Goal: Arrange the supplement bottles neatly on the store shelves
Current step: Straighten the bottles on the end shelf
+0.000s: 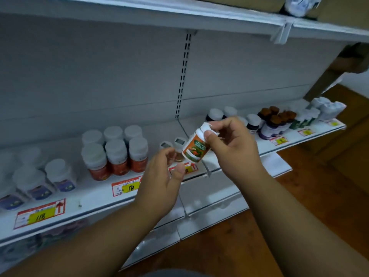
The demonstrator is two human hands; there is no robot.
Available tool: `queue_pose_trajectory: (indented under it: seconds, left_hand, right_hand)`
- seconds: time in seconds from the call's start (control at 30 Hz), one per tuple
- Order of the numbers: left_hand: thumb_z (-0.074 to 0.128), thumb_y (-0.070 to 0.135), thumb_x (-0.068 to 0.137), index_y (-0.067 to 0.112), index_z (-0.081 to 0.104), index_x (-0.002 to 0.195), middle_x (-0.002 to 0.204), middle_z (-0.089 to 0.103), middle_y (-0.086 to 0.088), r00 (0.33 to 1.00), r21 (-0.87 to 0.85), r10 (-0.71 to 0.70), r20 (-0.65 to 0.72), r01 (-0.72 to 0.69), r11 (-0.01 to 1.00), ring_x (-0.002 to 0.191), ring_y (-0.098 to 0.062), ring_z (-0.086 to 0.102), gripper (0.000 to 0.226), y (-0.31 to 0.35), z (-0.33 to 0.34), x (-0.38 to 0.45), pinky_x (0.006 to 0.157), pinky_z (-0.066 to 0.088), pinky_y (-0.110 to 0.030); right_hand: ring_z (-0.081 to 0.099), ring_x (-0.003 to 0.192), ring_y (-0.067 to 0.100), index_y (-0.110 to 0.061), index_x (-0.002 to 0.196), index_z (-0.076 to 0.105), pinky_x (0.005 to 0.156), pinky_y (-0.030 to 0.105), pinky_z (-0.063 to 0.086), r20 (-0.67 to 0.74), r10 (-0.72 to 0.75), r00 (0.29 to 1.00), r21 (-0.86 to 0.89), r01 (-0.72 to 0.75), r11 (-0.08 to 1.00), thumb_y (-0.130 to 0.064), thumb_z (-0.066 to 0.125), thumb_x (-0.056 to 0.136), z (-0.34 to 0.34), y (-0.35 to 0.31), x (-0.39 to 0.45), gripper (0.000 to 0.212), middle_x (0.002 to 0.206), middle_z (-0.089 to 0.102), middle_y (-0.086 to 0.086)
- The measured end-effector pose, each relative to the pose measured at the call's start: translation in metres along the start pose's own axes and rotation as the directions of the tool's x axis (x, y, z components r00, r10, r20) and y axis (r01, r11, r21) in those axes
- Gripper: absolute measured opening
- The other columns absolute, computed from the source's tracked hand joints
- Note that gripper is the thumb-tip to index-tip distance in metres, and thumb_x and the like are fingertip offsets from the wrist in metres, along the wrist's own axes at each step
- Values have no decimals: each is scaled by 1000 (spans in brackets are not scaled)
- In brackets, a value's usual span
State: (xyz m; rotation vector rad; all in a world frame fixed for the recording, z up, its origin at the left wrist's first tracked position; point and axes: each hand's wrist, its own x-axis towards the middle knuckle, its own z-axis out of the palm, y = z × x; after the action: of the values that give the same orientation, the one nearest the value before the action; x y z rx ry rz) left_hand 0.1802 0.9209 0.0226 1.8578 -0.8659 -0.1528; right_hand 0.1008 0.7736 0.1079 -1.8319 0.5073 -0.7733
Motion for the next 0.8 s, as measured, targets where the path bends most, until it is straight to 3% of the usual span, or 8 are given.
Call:
queue_pose_trajectory:
  seconds: [0.1, 0.17, 0.3, 0.4, 0.53, 0.63, 0.8]
  left_hand:
    - [35, 59, 89, 23, 53, 117, 109, 51, 9, 998, 285, 53, -31, -42, 958, 103, -13, 49, 49, 1, 12, 16, 86, 43, -32]
    - [41, 56, 87, 20, 53, 120, 120, 52, 2, 993, 521, 119, 12, -108, 847, 108, -19, 49, 50, 1, 22, 28, 90, 41, -34]
    - [46, 54, 84, 13, 47, 134, 134, 47, -9, 996, 755, 86, -1, -56, 653, 126, -29, 42, 65, -7, 43, 44, 104, 34, -39]
    - [47, 53, 85, 9, 47, 134, 133, 49, -11, 997, 796, 2, -82, 64, 602, 127, -31, 42, 67, -13, 57, 46, 106, 35, -42]
    - [46, 54, 87, 6, 52, 130, 133, 52, -13, 991, 776, -9, -130, 107, 621, 127, -30, 44, 64, -17, 64, 42, 103, 39, -41]
    - [45, 56, 89, 5, 51, 131, 135, 51, -14, 994, 780, 11, -113, 82, 620, 128, -30, 44, 67, -21, 60, 40, 101, 41, -42]
    - [32, 59, 94, 4, 48, 135, 137, 49, -14, 995, 771, -11, -101, 85, 631, 130, -30, 42, 71, -22, 59, 40, 104, 38, -45]
  right_hand:
    - [62, 73, 0, -28, 81, 57, 69, 21, 52, 34, -61, 998, -47, 62, 997, -15, 71, 85, 6, 12, 46, 20, 87, 65, -9]
    - [61, 74, 4, -29, 80, 56, 68, 21, 51, 96, -118, 988, -88, 126, 988, -15, 73, 82, 16, 20, 78, 22, 83, 63, -7]
    - [57, 77, 9, -26, 82, 57, 68, 20, 44, 382, -161, 910, -263, 274, 925, -21, 73, 80, 47, 38, 129, 16, 83, 58, -10]
    - [53, 75, 7, -21, 85, 58, 61, 10, 37, 587, -194, 786, -264, 413, 872, -23, 72, 79, 69, 57, 152, 15, 86, 59, -7]
    - [53, 71, 11, -17, 83, 62, 59, 19, 37, 753, -171, 635, -258, 524, 811, -20, 74, 75, 95, 82, 167, 15, 81, 61, -2]
    - [48, 64, 2, -18, 79, 61, 54, 17, 33, 847, -96, 522, -246, 546, 801, -17, 76, 74, 104, 91, 170, 17, 74, 54, -10]
    - [50, 58, 9, -17, 75, 65, 54, 24, 38, 914, -41, 405, -213, 563, 799, -18, 81, 71, 112, 88, 174, 16, 68, 56, -5]
